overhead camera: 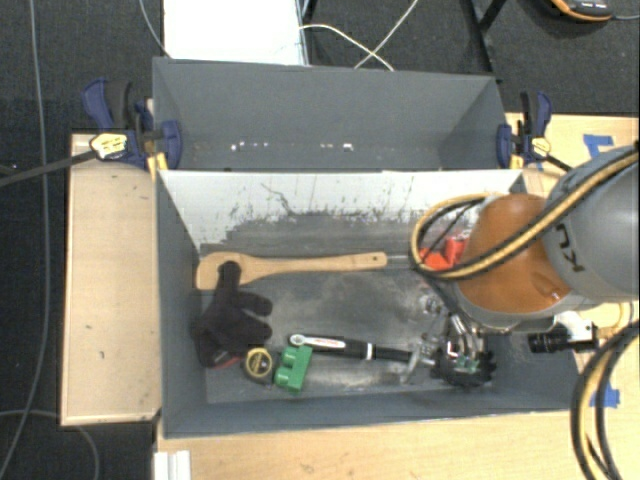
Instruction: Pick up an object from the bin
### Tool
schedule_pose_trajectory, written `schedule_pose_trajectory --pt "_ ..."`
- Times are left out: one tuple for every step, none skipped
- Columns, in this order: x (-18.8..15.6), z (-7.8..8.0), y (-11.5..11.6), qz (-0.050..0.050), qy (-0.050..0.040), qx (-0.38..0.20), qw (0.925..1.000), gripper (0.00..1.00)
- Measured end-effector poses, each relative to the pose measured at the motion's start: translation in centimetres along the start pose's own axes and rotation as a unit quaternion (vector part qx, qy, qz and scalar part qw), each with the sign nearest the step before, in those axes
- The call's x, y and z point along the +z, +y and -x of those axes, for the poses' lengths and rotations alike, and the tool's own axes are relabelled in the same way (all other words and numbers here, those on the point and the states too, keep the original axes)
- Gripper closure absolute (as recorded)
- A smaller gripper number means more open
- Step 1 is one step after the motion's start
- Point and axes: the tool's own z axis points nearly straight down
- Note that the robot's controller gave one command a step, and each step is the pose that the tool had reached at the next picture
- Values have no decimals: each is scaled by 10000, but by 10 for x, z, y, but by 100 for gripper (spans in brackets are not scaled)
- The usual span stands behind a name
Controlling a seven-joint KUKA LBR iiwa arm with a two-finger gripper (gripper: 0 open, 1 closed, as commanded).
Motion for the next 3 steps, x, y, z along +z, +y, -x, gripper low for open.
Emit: schedule_pose_trajectory --pt "10 -49 128 47 9 1472 9891 100" --pt "10 -47 123 30 1 1507 9886 100" --pt "-21 -49 122 10 29 1489 9888 100"
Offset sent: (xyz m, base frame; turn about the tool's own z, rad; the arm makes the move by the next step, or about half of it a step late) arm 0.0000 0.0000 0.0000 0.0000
